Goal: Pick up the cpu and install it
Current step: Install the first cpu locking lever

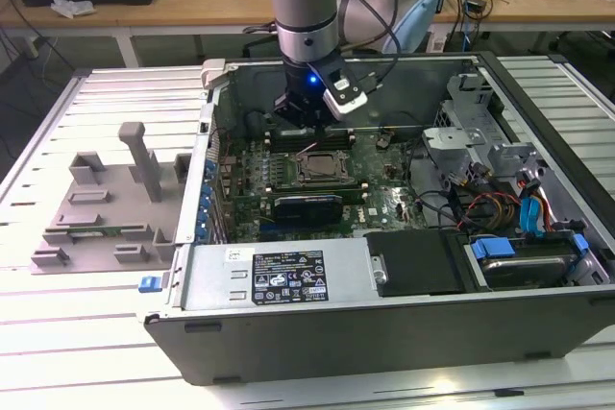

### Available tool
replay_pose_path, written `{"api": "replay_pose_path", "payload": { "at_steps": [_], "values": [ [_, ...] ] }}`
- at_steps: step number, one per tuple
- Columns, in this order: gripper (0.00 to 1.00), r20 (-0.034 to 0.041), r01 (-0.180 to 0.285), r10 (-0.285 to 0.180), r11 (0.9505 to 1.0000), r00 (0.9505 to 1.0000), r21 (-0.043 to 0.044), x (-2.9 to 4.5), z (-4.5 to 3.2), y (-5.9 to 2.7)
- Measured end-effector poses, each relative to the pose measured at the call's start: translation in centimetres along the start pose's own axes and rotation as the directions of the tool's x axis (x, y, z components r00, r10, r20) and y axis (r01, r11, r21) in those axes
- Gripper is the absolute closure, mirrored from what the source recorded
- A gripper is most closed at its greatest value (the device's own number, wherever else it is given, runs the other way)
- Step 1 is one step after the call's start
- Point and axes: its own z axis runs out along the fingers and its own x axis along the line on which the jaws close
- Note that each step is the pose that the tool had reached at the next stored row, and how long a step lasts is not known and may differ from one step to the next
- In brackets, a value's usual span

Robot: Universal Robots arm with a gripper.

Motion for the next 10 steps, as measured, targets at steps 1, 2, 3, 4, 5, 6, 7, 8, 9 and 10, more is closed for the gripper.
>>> {"api": "replay_pose_path", "payload": {
  "at_steps": [1, 2, 3, 4, 5, 6, 7, 8, 9, 10],
  "values": [
    [0.89, 0.0074, 0.001, -0.001, 1.0000, 1.0000, -0.0002, 0.02, 0.03, 0.02],
    [0.89, 0.0323, 0.005, -0.005, 1.0000, 0.9995, -0.0007, 0.15, 0.11, 0.09],
    [0.89, 0.0427, 0.006, -0.006, 1.0000, 0.9991, -0.0010, 0.25, 0.15, 0.14],
    [0.89, 0.0494, 0.007, -0.007, 1.0000, 0.9988, -0.0011, 0.39, 0.18, 0.18],
    [0.89, 0.0557, 0.008, -0.008, 1.0000, 0.9984, -0.0012, 0.60, 0.21, 0.23],
    [0.89, 0.0602, 0.008, -0.008, 1.0000, 0.9982, -0.0011, 0.83, 0.24, 0.27],
    [0.89, 0.0658, 0.009, -0.009, 1.0000, 0.9978, -0.0012, 1.17, 0.35, 0.32],
    [0.89, 0.0689, 0.009, -0.009, 1.0000, 0.9976, -0.0012, 1.37, 0.51, 0.33],
    [0.89, 0.0716, 0.010, -0.010, 1.0000, 0.9974, -0.0012, 1.48, 0.76, 0.30],
    [0.89, 0.0738, 0.009, -0.009, 1.0000, 0.9972, -0.0012, 1.51, 0.94, 0.27]
  ]
}}
